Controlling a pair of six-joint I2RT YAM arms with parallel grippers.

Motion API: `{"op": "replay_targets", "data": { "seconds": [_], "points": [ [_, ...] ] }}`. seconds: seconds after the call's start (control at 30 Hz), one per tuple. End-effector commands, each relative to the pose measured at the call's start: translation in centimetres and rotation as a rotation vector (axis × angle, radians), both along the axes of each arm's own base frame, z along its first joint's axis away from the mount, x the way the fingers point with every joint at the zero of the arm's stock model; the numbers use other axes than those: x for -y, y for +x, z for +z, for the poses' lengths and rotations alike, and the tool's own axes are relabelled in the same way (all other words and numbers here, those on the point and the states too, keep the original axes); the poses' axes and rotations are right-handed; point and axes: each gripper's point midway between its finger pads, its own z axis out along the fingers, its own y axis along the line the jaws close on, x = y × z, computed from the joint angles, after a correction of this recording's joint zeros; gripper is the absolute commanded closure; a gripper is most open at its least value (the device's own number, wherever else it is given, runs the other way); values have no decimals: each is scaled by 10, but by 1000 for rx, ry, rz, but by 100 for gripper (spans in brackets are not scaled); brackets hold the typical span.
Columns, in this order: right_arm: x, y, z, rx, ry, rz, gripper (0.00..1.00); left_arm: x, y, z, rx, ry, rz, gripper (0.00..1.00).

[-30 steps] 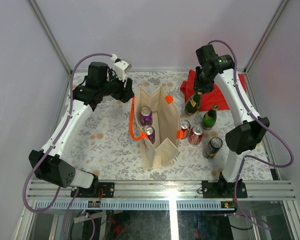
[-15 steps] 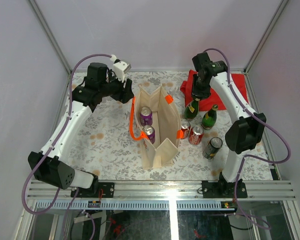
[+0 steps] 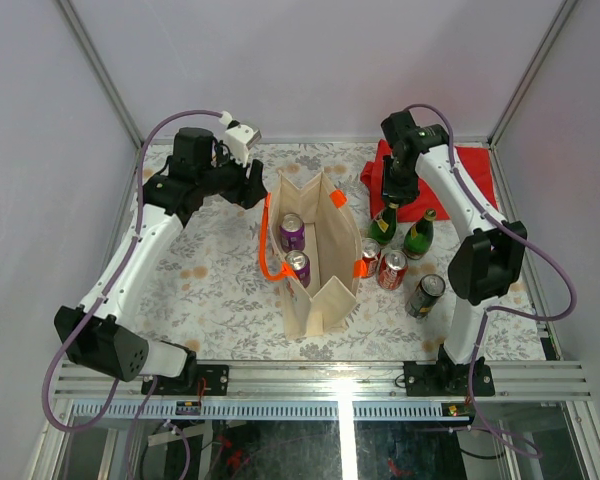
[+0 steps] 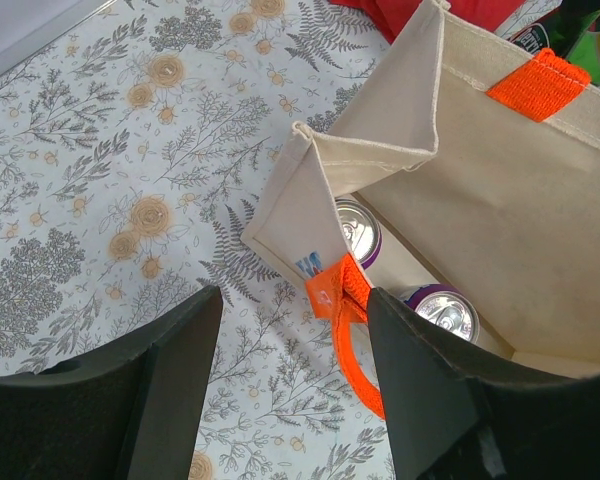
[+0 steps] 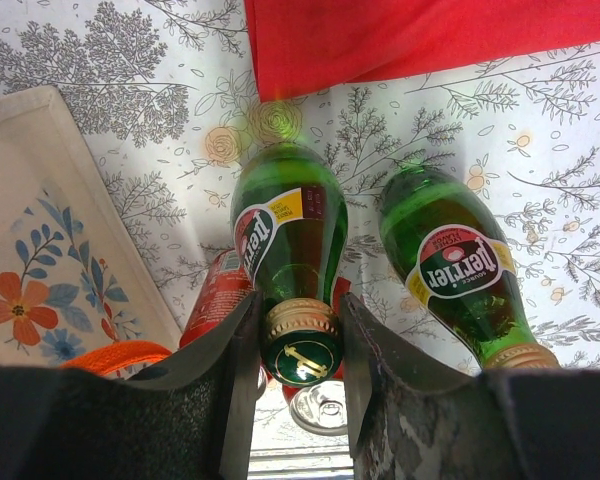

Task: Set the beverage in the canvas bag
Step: Place the drink at the center of the board.

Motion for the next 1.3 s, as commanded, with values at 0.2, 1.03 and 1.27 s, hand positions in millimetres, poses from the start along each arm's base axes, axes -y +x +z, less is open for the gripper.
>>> {"op": "replay_targets", "data": {
  "seconds": [0.2, 1.03, 1.27],
  "points": [
    [2, -4, 6, -6, -17, 34, 98, 1, -3, 12, 39, -29, 3, 40],
    [-24, -18, -22, -132, 85, 93, 36, -2, -13, 11, 44, -27, 1, 40],
    [-23, -18, -37, -173, 63, 97, 33, -2, -14, 13, 49, -31, -3, 40]
  ]
}}
